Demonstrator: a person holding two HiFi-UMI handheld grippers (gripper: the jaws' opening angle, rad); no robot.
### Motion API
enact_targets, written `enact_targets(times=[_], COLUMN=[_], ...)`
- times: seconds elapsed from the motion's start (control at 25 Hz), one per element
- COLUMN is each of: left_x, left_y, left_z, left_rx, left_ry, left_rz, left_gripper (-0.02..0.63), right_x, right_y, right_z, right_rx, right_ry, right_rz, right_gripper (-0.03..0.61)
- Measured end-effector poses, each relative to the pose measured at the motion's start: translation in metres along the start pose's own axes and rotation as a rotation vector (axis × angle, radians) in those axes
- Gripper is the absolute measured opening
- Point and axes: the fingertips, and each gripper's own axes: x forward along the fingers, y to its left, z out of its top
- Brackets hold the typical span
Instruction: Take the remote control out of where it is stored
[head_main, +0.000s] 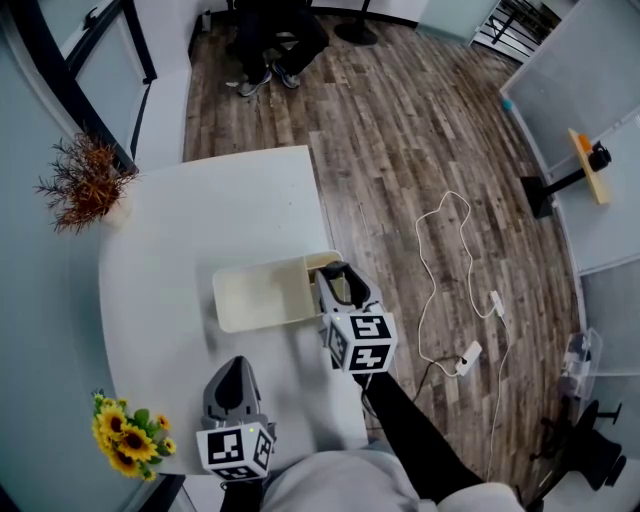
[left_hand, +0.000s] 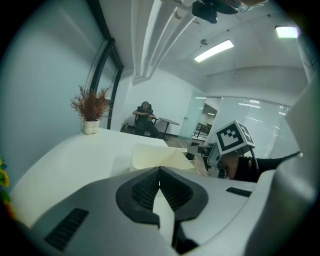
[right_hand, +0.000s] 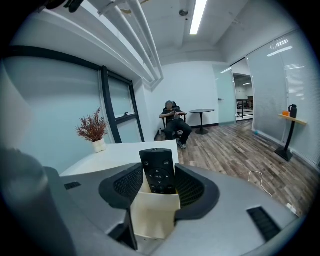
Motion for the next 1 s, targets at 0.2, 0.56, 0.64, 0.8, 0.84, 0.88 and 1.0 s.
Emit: enact_targets(times=[0.2, 0.56, 0.64, 0.8, 0.84, 0.88, 1.0], left_x=[-0.0009, -0.0041, -0.0043, -0.0054, -0.0057, -0.006, -0.0069], left_y=[0.0004, 0.0008, 0.0017, 0.0028, 0.0027, 0.0024, 0.0016], left_z=[0.0019, 0.0021, 0.0035, 0.0046, 0.0047, 0.0049, 0.0047], left_rx=[-0.003, -0.007, -0.008, -0.008, -0.009, -0.009, -0.01], left_ry=[-0.008, -0.016, -0.024, -0.026, -0.027, -0.029, -0.03], left_rz=[0.005, 0.013, 0.013, 0.018, 0.018, 0.017, 0.018], left_gripper=[0.009, 0.009, 0.009, 0.009, 0.009, 0.009, 0.009], right_x=[-0.0021, -0.0047, -0.0051, -0.0053, -0.0056, -0.0059, -0.007], right_y=[-0.0017, -0.0019, -0.001, 0.0003, 0.0003, 0.0003, 0.0002], right_z=[0.0034, 0.0037, 0.0055, 0.0075, 0.0081, 0.0088, 0.0102], right_rx=[-0.001, 0.004, 0.001, -0.005, -0.006, -0.006, -0.004], right_ry=[-0.008, -0.013, -0.019, -0.023, -0.024, -0.025, -0.03], right_rz=[0.002, 0.001, 0.001, 0.002, 0.002, 0.002, 0.004], right_gripper=[0.198, 0.192, 0.19, 0.19, 0.19, 0.19, 0.189])
